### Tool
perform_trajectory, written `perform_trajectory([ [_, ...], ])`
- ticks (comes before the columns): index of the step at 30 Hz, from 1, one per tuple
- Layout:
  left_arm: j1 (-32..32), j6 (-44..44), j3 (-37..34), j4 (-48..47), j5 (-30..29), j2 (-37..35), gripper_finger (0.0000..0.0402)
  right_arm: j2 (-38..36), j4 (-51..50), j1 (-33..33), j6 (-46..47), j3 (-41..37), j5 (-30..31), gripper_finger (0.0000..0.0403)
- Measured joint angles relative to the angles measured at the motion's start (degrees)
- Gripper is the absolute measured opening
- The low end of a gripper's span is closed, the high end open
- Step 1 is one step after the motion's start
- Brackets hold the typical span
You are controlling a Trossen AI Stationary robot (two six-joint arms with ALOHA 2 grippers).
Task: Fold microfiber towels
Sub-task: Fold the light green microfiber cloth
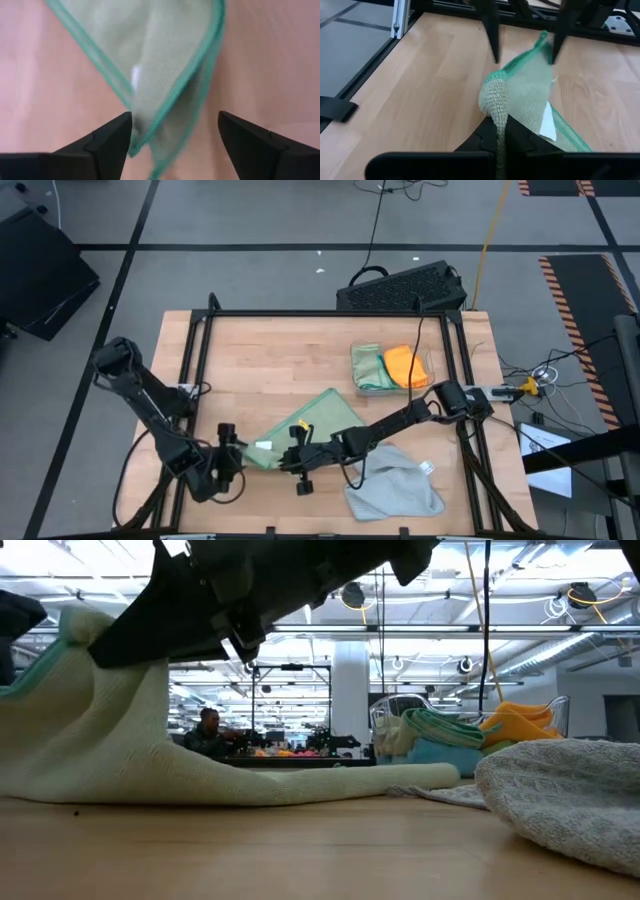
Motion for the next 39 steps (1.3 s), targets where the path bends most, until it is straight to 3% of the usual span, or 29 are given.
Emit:
perform_trajectory([
  [3, -1.0, 3.6, -0.5, 0.2, -3.9, 1.2, 0.0278, 0.0, 0.0, -0.3, 0.5, 0.0, -0.3, 0.0003],
  [12, -0.7, 11.1, -0.6, -0.3, -4.1, 5.0, 0.0225, 0.0, 0.2, -1.1, 1.4, 0.0, -0.3, 0.0003],
  [15, -0.8, 12.8, -0.6, -0.7, -5.1, 5.9, 0.0174, 0.0, 0.2, -1.1, 1.5, 0.0, -0.3, 0.0002],
  [21, -0.6, 11.3, -0.1, -1.3, -4.6, 5.1, 0.0017, -1.9, -2.6, -1.3, 0.7, -0.1, -0.3, 0.0003],
  [29, -0.5, 0.5, 7.4, 0.6, -5.6, 0.3, 0.0006, -9.8, -15.5, -1.3, -1.2, -0.1, -2.1, 0.0003],
  [32, -2.7, 1.1, 11.6, 2.7, -6.2, 0.3, 0.0005, -11.2, -16.0, -0.5, -1.8, -0.1, -6.6, 0.0003],
  [35, -4.3, 2.5, 15.7, 4.0, -10.0, 0.3, 0.0005, -12.3, -15.8, 0.1, -3.1, -0.1, -10.9, 0.0003],
  [39, -4.6, 3.1, 20.1, 1.0, -15.9, 0.3, 0.0004, -15.9, -18.1, 0.5, -6.1, -0.1, -10.8, 0.0003],
])
